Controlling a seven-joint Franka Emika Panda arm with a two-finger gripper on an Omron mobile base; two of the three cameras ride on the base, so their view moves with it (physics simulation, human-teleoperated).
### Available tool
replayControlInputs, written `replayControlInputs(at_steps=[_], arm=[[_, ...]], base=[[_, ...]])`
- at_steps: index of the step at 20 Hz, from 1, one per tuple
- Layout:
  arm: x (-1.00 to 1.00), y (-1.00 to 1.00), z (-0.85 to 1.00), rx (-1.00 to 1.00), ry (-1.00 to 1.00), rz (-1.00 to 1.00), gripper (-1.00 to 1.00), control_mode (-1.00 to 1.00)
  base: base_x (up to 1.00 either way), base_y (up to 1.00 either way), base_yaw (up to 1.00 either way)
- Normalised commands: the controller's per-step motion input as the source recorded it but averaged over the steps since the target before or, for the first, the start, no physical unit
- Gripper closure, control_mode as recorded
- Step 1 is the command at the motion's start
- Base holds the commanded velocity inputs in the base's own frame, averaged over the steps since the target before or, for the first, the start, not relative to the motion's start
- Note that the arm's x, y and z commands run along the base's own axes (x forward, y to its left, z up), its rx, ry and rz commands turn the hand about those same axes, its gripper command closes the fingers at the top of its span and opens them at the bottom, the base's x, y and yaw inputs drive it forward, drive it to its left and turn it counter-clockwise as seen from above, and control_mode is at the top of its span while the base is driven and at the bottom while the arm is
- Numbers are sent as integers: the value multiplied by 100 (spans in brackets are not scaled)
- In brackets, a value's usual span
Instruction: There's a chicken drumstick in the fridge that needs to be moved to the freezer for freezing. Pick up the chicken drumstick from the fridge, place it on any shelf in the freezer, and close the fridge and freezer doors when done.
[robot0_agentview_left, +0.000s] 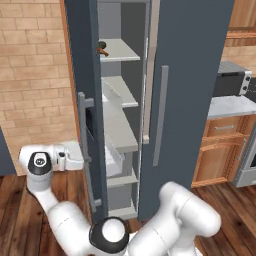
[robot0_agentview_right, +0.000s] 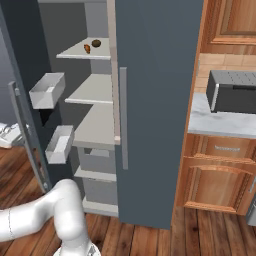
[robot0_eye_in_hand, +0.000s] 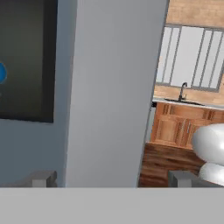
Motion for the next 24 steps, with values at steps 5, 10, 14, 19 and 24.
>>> replayControlInputs(at_steps=[5,10,14,19,24], arm=[[0,-99,0,17,1,0,-100,-100],[1,-100,0,18,0,0,-100,-100],[38,-89,0,15,0,0,-100,-100],[64,-79,0,14,0,0,-100,-100],[89,-60,0,11,5,0,-100,-100]], base=[[0,0,0],[0,0,0],[0,0,0],[0,0,0],[0,0,0]])
